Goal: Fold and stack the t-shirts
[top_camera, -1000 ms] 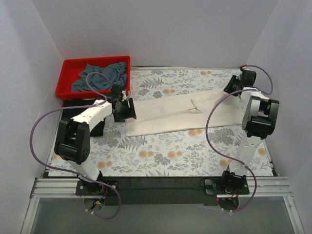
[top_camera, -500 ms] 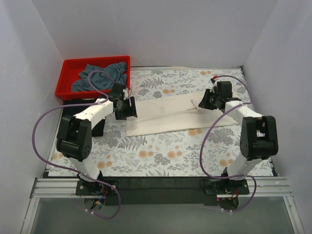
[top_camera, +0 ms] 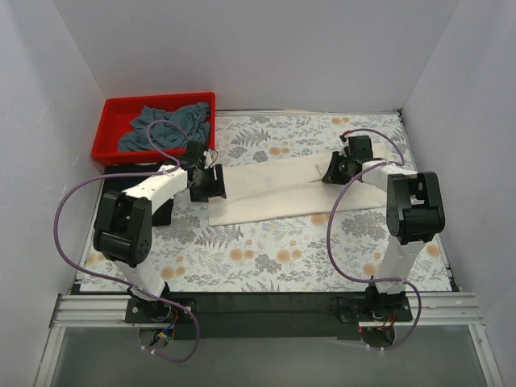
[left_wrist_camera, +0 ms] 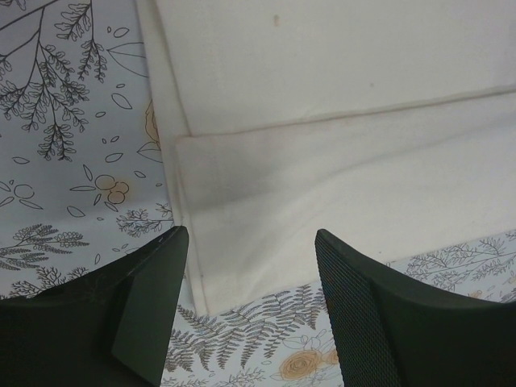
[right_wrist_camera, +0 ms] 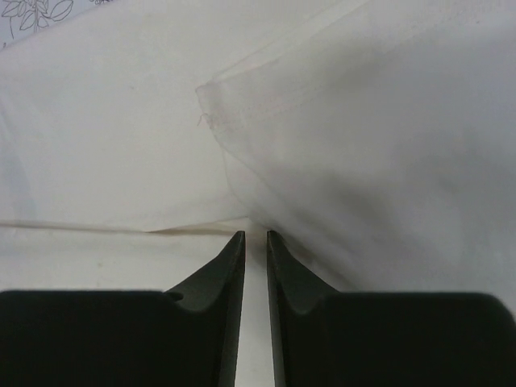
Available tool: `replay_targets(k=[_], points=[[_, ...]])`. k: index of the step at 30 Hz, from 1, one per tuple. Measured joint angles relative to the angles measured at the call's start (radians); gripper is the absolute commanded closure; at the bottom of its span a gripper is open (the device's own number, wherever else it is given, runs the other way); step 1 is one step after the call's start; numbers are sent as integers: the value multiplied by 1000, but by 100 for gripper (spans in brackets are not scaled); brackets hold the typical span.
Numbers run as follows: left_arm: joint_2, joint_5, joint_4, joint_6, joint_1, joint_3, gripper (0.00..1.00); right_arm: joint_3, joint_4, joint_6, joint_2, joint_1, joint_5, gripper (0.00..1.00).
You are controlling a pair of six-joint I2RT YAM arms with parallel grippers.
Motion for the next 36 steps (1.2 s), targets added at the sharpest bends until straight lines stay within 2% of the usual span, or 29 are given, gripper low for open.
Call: replay_targets(k=[7, 9, 10, 14, 19, 25, 36], points=[[0, -1, 0, 11, 0, 2, 40, 54, 0, -1, 31, 0, 4, 77], [3, -2, -3, 18, 0, 18, 40, 54, -11, -2, 13, 0, 22, 73], [7, -5, -2, 23, 0, 32, 40, 53, -19, -3, -1, -2, 32, 66], [32, -31, 35, 48, -7, 80, 40, 0, -51, 6, -133, -32, 87, 56], [108, -72, 87, 82, -41, 134, 40, -72, -77, 52, -275, -147, 131, 55], [225, -109, 107, 117, -89, 185, 41, -152, -122, 104, -288, -283, 153, 56], [250, -117, 129, 127, -106, 184, 45, -171, -109, 154, -179, -300, 152, 56]])
